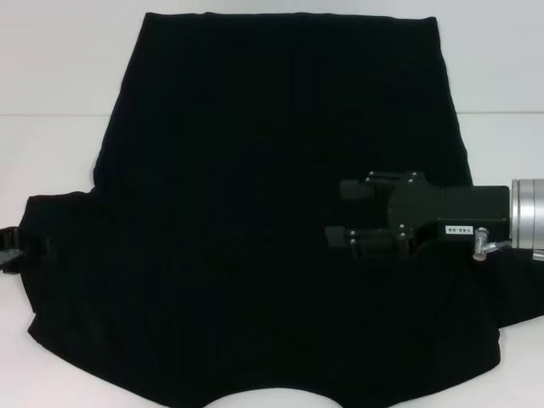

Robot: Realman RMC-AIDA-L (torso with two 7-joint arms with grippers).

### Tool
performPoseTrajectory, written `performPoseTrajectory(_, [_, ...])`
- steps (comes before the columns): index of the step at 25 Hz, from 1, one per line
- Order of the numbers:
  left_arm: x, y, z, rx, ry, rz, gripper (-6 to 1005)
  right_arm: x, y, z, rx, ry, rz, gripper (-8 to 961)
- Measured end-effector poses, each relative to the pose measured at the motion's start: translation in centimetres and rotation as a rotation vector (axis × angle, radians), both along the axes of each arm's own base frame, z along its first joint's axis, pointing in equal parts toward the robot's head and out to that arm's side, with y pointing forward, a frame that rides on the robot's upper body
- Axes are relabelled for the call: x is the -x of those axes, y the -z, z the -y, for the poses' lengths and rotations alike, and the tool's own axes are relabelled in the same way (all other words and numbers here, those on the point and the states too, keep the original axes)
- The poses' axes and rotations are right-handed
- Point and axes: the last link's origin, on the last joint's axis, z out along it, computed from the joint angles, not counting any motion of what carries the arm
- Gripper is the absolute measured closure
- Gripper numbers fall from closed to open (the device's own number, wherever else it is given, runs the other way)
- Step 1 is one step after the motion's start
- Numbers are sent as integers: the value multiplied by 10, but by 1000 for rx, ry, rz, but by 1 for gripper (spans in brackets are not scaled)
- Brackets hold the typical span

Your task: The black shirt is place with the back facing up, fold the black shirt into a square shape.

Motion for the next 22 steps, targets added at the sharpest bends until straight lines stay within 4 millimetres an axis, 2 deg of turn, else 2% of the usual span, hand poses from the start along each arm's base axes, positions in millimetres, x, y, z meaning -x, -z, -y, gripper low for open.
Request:
performPoseTrajectory(1, [1, 0, 0, 5, 3, -14, 114, 0, 0, 0, 0, 0, 0, 107])
performPoseTrajectory(6, [4, 1, 0, 4, 9, -36, 286, 0, -1, -1, -4, -1, 0, 106])
performPoseTrajectory(12, [6, 1, -1, -6, 11, -45, 553, 0, -1, -1, -6, 0, 1, 106])
performPoseTrajectory(15, [7, 1, 0, -9, 13, -49, 766, -1, -1, 0, -6, 0, 1, 106])
performPoseTrajectory(20, [7, 1, -1, -17, 16, -49, 982, -1, -1, 0, -6, 1, 0, 107])
performPoseTrajectory(22, [8, 0, -1, -23, 17, -54, 983, -2, -1, 0, -7, 4, 0, 107])
